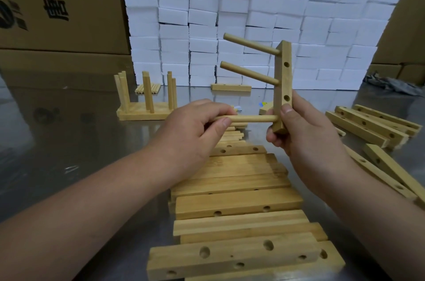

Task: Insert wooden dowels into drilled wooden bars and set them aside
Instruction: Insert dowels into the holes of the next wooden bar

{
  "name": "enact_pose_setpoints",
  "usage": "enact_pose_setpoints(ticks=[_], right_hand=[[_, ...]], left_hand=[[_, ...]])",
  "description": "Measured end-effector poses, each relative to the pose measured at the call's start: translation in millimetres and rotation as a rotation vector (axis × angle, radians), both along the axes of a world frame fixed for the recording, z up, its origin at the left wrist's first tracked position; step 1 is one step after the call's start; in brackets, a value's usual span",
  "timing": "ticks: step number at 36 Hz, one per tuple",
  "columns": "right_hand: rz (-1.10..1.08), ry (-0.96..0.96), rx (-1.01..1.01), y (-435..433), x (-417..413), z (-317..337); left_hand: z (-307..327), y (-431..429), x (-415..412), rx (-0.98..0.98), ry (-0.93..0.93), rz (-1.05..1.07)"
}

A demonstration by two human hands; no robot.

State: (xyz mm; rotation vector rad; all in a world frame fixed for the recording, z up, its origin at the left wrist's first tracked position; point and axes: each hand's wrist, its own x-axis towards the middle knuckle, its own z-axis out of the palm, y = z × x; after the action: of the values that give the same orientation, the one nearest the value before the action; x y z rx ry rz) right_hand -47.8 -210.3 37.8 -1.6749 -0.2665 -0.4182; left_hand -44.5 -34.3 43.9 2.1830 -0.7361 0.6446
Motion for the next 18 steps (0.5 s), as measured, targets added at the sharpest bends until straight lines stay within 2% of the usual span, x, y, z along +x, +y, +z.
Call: enact_pose_setpoints(ticks=[5, 10, 13, 18], right_hand=[[0.014, -0.04, -0.038, 2.6, -3.7, 0.1], [0.054, -0.091, -0.135, 7.0, -7.8, -4.4], [0.071, -0.097, -0.125, 7.4, -8.4, -5.6], [0.077, -0.101, -0.124, 7.5, -7.4, -6.3]], left_hand=[[1.9, -1.3, -1.2, 0.053, -0.023, 0.007], [5.4, -2.0, -3.6, 0.141, -0.129, 0.031], [7.7, -2.4, -5.4, 0.206, -0.185, 0.058], [7.0, -2.9, -5.6, 0.199, -0.169, 0.052]])
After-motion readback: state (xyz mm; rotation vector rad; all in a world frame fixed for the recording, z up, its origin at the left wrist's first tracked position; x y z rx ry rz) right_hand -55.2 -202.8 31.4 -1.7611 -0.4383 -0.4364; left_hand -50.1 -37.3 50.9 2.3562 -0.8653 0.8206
